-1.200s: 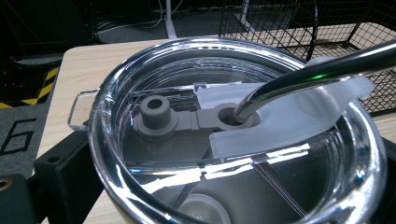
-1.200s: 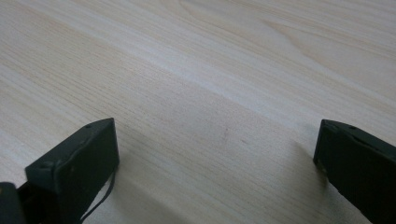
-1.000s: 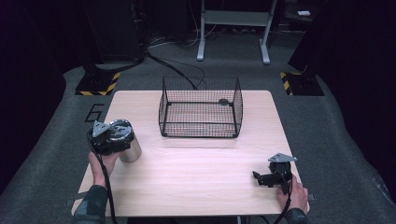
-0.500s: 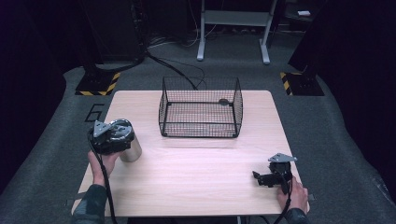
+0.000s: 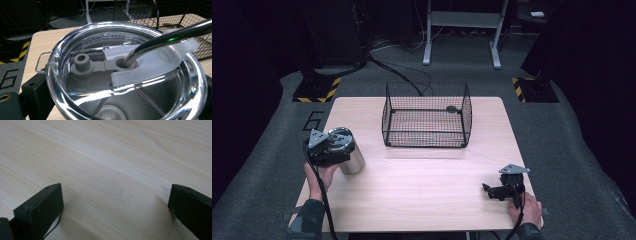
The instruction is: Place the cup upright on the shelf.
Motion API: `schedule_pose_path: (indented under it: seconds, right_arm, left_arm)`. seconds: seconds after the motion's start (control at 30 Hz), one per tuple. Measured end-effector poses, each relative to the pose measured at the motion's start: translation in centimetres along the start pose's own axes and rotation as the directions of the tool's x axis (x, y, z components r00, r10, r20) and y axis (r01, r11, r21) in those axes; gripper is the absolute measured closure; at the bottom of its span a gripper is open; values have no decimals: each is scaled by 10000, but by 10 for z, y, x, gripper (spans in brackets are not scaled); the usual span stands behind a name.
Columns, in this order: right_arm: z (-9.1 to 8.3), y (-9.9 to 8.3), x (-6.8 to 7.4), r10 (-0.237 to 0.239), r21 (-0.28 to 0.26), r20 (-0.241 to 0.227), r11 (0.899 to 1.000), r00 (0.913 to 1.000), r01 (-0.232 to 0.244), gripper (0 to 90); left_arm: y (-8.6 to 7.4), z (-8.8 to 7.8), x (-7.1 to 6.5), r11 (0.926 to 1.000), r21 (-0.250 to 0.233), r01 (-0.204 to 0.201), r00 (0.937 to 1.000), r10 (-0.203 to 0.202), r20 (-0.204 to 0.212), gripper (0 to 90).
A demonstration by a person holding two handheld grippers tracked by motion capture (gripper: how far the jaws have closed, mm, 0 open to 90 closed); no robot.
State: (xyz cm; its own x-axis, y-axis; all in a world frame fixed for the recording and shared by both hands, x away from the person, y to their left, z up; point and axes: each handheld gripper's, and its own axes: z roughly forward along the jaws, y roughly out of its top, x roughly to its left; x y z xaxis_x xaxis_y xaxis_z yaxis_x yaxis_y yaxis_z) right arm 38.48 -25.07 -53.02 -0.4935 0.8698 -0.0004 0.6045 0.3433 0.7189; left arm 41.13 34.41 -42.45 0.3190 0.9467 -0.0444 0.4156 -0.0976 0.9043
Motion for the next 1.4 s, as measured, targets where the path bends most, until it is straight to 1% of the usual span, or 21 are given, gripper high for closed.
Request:
schedule_pose_path:
  seconds: [0.03, 0.07, 0.23, 0.37, 0.4, 0.43, 0.47, 0.5, 0.57, 0.7, 0.77, 0.8, 0.9, 0.93, 1.0, 1.27, 1.4]
  right_arm:
    - [0, 0, 0, -2, 1, 2, 10000, 10000, 2, 0]
    - [0, 0, 0, -2, 1, -1, 10000, 10000, 2, 0]
    - [0, 0, 0, -1, 2, -1, 10000, 10000, 1, 0]
    - [0, 0, 0, 0, 2, 3, 10000, 10000, 0, 0]
    - [0, 0, 0, -2, 2, 1, 10000, 10000, 2, 0]
    - [0, 0, 0, -1, 0, 3, 10000, 10000, 1, 0]
    - [0, 0, 0, -5, 0, 3, 10000, 10000, 5, 0]
    - [0, 0, 0, 2, 1, 1, 10000, 10000, -2, 0]
    - [0, 0, 0, -4, -1, -2, 10000, 10000, 4, 0]
    - [0, 0, 0, -4, 0, -4, 10000, 10000, 4, 0]
    - [0, 0, 0, -4, -1, 0, 10000, 10000, 4, 0]
    - [0, 0, 0, -6, 1, -4, 10000, 10000, 6, 0]
    - [0, 0, 0, 0, 0, -3, 10000, 10000, 0, 0]
    - [0, 0, 0, -3, 3, -1, 10000, 10000, 3, 0]
    - [0, 0, 0, -4, -1, 1, 10000, 10000, 4, 0]
    - [0, 0, 0, -3, 2, -2, 10000, 10000, 3, 0]
    - [0, 0, 0, -4, 2, -1, 10000, 10000, 4, 0]
  left_arm:
    - [0, 0, 0, 10000, 0, 0, 10000, 0, 0, 40]
    - [2, -3, 0, 9999, 63, -107, 9999, 107, 34, 39]
    - [5, -7, 0, 10000, -28, -60, 9999, 61, 139, 39]
    - [10, -9, -4, 10000, -81, -46, 9997, 48, 248, 39]
    - [12, -10, -6, 9999, -120, -83, 9994, 87, 326, 39]
    - [14, -11, -6, 9997, 16, -252, 9988, 251, 410, 39]
    - [15, -11, -8, 9996, -2, -275, 9986, 275, 453, 40]
    - [17, -11, -10, 9997, -117, -210, 9987, 215, 465, 39]
    - [20, -12, -11, 9992, -55, -393, 9977, 395, 558, 39]
    - [23, -12, -15, 9988, -118, -473, 9968, 480, 645, 39]
    - [25, -12, -18, 9990, -148, -432, 9964, 442, 717, 39]
    - [27, -12, -20, 9987, -118, -488, 9956, 496, 796, 39]
    - [29, -11, -23, 9986, -193, -494, 9954, 508, 814, 39]
    - [30, -11, -24, 9981, -121, -600, 9941, 608, 895, 39]
    - [32, -10, -26, 9981, -244, -560, 9942, 580, 908, 39]
    - [39, -9, -33, 9973, -283, -683, 9914, 711, 1103, 40]
    - [43, -9, -37, 9971, -330, -679, 9902, 714, 1203, 39]
